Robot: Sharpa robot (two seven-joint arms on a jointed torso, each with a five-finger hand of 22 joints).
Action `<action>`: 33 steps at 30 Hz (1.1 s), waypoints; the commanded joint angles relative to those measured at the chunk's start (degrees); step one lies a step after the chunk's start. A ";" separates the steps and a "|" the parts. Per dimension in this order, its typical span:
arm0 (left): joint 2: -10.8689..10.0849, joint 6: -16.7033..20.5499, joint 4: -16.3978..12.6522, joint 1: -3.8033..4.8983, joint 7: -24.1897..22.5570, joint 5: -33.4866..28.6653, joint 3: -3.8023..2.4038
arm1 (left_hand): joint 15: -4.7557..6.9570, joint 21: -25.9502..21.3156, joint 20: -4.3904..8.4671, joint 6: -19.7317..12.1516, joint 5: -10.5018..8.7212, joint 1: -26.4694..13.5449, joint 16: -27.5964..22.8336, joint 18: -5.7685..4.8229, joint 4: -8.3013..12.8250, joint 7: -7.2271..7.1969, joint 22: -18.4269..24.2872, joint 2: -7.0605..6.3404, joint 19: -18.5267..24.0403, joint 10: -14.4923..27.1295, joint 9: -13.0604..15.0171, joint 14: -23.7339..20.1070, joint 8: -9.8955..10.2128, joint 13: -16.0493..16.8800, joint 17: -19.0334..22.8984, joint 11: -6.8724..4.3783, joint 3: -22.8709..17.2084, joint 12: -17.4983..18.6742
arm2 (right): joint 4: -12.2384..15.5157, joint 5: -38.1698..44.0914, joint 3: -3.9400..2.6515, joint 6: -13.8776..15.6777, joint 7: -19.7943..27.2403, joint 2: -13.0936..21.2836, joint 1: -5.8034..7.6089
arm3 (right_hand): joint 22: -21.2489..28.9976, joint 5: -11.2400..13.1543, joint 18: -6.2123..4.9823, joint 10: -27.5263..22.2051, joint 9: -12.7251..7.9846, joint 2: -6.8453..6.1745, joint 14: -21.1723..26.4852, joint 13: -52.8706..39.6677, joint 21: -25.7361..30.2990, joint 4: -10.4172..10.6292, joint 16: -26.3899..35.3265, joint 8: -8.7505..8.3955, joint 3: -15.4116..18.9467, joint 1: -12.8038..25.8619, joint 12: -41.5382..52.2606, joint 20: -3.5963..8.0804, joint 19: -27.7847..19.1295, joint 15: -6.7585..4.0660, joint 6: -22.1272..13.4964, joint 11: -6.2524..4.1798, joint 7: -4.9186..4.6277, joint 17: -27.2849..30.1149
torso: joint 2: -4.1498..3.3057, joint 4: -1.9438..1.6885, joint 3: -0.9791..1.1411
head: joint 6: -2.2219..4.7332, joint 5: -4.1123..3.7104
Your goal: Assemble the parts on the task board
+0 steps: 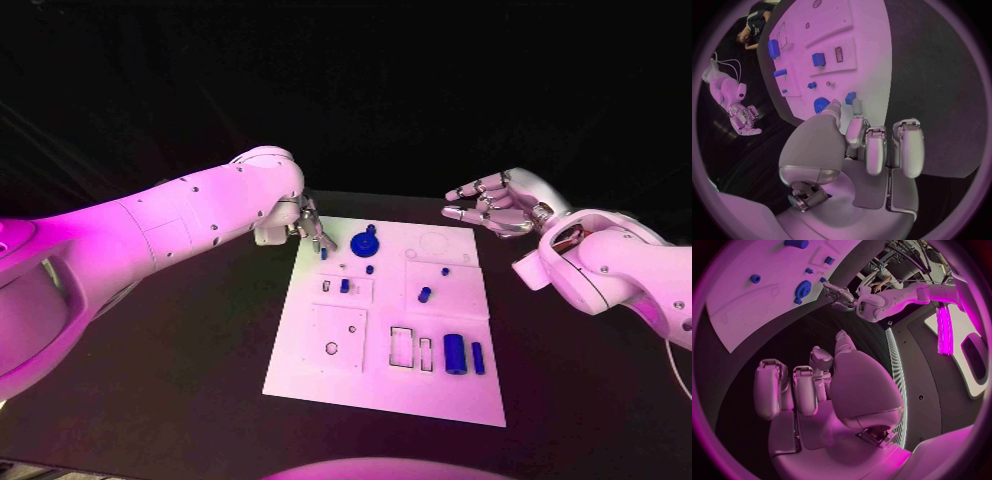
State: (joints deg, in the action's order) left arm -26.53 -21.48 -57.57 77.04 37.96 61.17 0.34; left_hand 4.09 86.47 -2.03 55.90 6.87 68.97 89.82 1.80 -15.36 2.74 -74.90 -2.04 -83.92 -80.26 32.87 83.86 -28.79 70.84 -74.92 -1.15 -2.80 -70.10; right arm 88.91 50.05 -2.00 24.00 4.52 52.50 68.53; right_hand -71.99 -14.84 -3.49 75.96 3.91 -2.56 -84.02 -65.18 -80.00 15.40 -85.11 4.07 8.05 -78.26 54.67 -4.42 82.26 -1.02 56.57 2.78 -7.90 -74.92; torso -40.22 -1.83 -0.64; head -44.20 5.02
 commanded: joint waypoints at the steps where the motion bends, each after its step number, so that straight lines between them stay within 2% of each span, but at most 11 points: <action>1: 0.20 -1.59 0.06 -0.02 -0.72 -0.40 0.01 | 0.38 0.32 0.10 0.48 0.15 0.80 0.18 -0.57 0.46 -0.06 -10.56 0.18 -3.66 -0.25 0.10 6.14 -0.38 0.07 -15.08 -0.18 -0.07 -0.29 | -0.01 0.15 0.00 -0.73 0.66 -0.08 -0.05 | 0.08 -0.40 -0.37 -0.40 0.08 0.53 -4.54 0.10 0.27 -0.26 0.18 0.05 0.11 -0.15 -0.29 -0.04 -0.23 -0.46 0.30 0.03 0.05 -9.37 | -0.01 -0.01 0.03 | -0.05 0.04; 12: 0.51 -1.72 0.55 -0.15 -0.44 -0.34 0.08 | 0.49 0.23 0.23 0.34 0.20 1.87 0.18 -0.54 0.64 -0.15 -10.47 1.25 -3.60 -0.23 0.33 6.14 -0.56 -0.11 -15.08 -0.28 -0.83 -0.15 | 0.18 0.15 0.00 -0.81 0.72 -0.11 -0.09 | 0.10 -0.48 -0.37 -0.41 0.08 0.58 -4.54 0.12 0.28 -0.29 0.21 0.05 0.10 -0.22 -0.31 -0.04 -0.24 -0.47 0.31 0.03 0.06 -9.34 | -0.01 -0.02 -0.01 | -0.07 0.07; 25: 0.98 -2.17 1.35 -0.33 -0.23 -0.30 0.19 | 0.52 0.23 0.27 0.33 0.22 2.33 0.18 -0.54 0.77 -0.25 -10.47 1.60 -3.59 -0.26 0.44 6.14 -0.67 -0.12 -15.08 -0.34 -1.16 -0.17 | 0.57 0.19 0.00 -0.96 0.75 -0.10 -0.15 | 0.10 -0.48 -0.37 -0.41 0.08 0.58 -4.54 0.12 0.28 -0.29 0.21 0.05 0.10 -0.22 -0.31 -0.04 -0.24 -0.47 0.31 0.03 0.06 -9.34 | 0.00 0.04 -0.03 | -0.22 0.04; 30: 1.06 -1.91 1.50 -0.34 -0.24 -0.30 0.19 | 0.64 0.09 0.37 0.09 0.29 3.86 0.18 -0.49 1.58 -0.40 -10.30 2.19 -3.49 -0.21 0.56 6.14 -0.71 -0.27 -15.08 -0.49 -2.21 -0.03 | 0.58 0.19 0.00 -0.97 0.75 -0.08 -0.15 | 0.10 -0.48 -0.37 -0.41 0.08 0.58 -4.54 0.12 0.28 -0.29 0.21 0.05 0.10 -0.22 -0.31 -0.04 -0.24 -0.47 0.31 0.03 0.06 -9.34 | 0.02 -0.03 0.01 | -0.21 -0.04; 33: 1.15 -1.77 1.58 -0.35 -0.43 -0.30 0.20 | 0.80 -0.13 0.51 -0.35 0.44 6.20 0.18 -0.41 2.96 -0.58 -10.03 2.80 -3.34 -0.13 0.58 6.14 -0.57 -0.38 -15.08 -0.67 -4.06 0.10 | 0.59 0.19 0.00 -1.02 0.75 -0.08 -0.16 | 0.10 -0.48 -0.37 -0.41 0.08 0.58 -4.54 0.12 0.28 -0.29 0.21 0.05 0.10 -0.22 -0.31 -0.04 -0.24 -0.47 0.31 0.03 0.06 -9.34 | 0.03 -0.03 -0.02 | -0.24 -0.02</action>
State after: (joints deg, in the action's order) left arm -25.57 -22.53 -56.02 76.70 37.96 61.08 0.54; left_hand 4.49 86.47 -2.00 55.57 7.11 74.33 89.82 1.80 -12.50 2.42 -74.94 0.20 -83.95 -80.36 33.40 83.84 -29.24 70.83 -74.91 -1.25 -6.48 -70.10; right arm 89.40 50.04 -2.00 23.77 4.70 52.45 68.42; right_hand -71.94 -15.09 -3.49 75.96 3.91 -2.33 -84.02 -65.14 -80.00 15.40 -85.11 4.07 8.05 -78.49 54.67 -4.42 82.26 -1.02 56.57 2.78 -7.90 -74.91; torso -40.22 -1.83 -0.65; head -44.42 4.99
